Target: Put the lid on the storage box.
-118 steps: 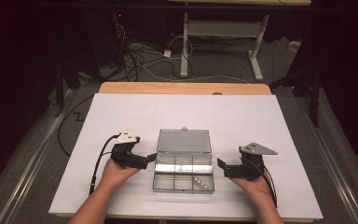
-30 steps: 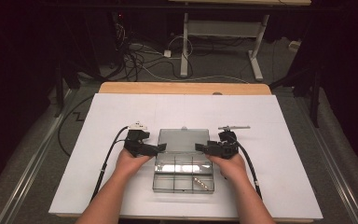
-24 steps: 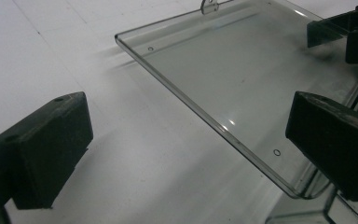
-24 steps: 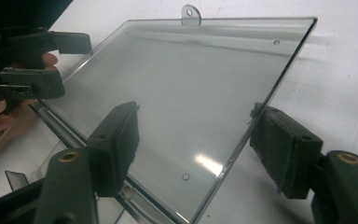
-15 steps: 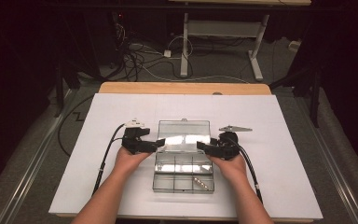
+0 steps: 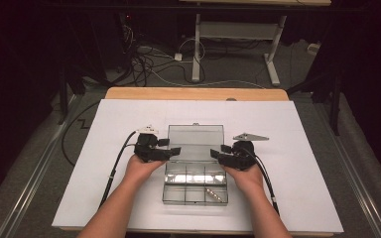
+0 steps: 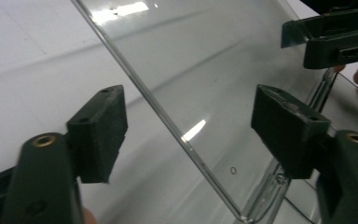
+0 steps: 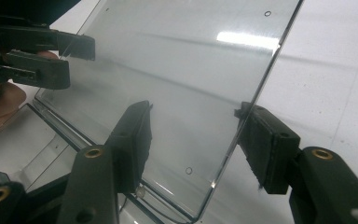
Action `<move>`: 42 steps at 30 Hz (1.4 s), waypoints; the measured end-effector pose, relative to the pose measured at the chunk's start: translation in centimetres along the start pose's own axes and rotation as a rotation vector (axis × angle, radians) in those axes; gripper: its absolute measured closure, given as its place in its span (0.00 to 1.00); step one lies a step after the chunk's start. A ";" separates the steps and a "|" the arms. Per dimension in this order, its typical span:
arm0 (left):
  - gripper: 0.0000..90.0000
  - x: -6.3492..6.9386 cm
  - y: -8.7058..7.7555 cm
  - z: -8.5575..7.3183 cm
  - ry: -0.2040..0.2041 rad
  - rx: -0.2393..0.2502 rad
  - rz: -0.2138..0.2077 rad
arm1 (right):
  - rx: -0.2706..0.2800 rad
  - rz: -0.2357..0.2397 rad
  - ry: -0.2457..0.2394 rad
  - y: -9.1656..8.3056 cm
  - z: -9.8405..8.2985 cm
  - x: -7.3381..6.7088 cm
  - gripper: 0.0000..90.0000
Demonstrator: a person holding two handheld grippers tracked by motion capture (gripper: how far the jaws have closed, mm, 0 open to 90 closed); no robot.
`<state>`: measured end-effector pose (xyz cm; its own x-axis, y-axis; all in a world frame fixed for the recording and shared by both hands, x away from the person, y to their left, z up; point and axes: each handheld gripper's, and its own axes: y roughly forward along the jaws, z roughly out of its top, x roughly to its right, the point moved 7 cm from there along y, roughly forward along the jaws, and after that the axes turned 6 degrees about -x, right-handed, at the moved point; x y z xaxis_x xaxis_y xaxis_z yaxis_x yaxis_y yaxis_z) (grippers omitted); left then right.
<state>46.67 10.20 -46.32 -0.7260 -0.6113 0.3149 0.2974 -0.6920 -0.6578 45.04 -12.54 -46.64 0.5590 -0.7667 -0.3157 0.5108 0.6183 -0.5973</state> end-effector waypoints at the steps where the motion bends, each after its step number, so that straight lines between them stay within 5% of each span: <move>1: 0.34 0.1 0.0 0.0 0.004 0.000 -0.005 | 0.001 -0.002 -0.002 0.0 0.0 0.0 0.51; 17: 0.51 0.3 -0.7 0.2 0.035 0.019 -0.013 | 0.014 -0.017 -0.036 -0.5 0.1 0.0 0.55; 29: 0.59 0.8 -1.4 0.5 0.073 0.047 0.021 | 0.048 -0.051 -0.075 -2.6 0.0 0.5 0.61; 42: 0.68 1.3 -2.5 0.6 0.118 0.076 0.033 | 0.112 -0.041 -0.130 -4.8 -0.8 -0.3 0.89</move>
<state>45.34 10.84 -43.85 -0.7817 -0.5879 0.2081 0.3652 -0.7020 -0.6114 41.90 -15.39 -44.27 0.6122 -0.7676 -0.1899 0.6006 0.6076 -0.5198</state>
